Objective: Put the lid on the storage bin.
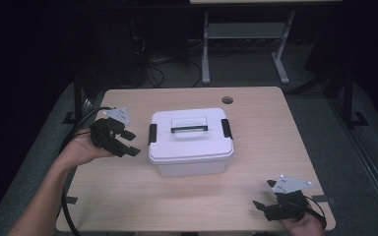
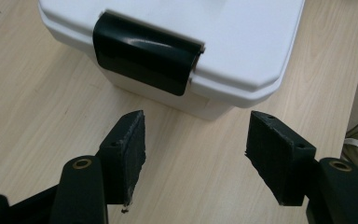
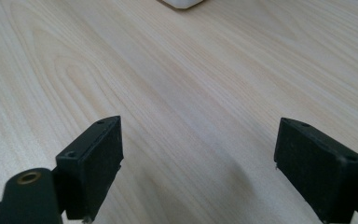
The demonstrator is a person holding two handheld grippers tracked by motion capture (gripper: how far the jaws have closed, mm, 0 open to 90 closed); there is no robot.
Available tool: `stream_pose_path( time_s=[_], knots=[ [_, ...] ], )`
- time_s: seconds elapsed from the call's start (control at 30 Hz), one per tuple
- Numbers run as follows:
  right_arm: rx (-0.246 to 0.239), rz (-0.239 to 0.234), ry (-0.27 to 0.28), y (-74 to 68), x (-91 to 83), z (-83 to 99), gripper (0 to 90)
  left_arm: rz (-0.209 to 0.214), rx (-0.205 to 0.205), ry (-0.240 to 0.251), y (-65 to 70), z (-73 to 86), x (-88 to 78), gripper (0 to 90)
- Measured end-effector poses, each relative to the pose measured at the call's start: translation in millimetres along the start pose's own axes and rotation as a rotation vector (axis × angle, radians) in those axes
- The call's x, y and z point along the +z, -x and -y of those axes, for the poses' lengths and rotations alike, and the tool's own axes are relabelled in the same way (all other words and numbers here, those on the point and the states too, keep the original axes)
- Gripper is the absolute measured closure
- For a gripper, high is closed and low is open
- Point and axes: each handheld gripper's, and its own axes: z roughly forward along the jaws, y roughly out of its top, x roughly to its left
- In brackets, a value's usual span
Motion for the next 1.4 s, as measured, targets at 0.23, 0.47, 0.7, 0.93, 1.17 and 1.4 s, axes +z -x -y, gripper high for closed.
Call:
stream_pose_path(
  time_s=[0.23, 0.47, 0.7, 0.93, 1.17, 1.4],
  knots=[
    [-0.006, 0.002, 0.001, -0.8, 0.1, -0.9, 15.0, -0.004, -0.006, -0.001, 2.2, 9.2, 0.0, 37.0],
    [-0.005, 0.003, -0.002, -1.4, 0.6, -1.2, 15.0, -0.006, -0.011, 0.006, 4.3, 16.3, 1.4, 36.8],
    [-0.011, 0.003, -0.011, -2.4, 2.7, -1.7, 15.0, -0.008, -0.020, 0.018, 5.8, 23.2, 2.2, 36.6],
    [-0.014, 0.006, -0.014, -3.5, 2.1, -0.5, 15.0, -0.011, -0.029, 0.022, 7.6, 34.1, 4.3, 36.1],
    [-0.021, 0.006, -0.020, -4.9, 3.4, -0.7, 15.0, -0.024, -0.040, 0.023, 10.0, 45.4, 4.9, 35.8],
    [-0.017, 0.004, -0.023, -5.7, 4.2, -0.7, 15.0, -0.030, -0.054, 0.015, 12.7, 58.4, 7.8, 35.4]
  ],
)
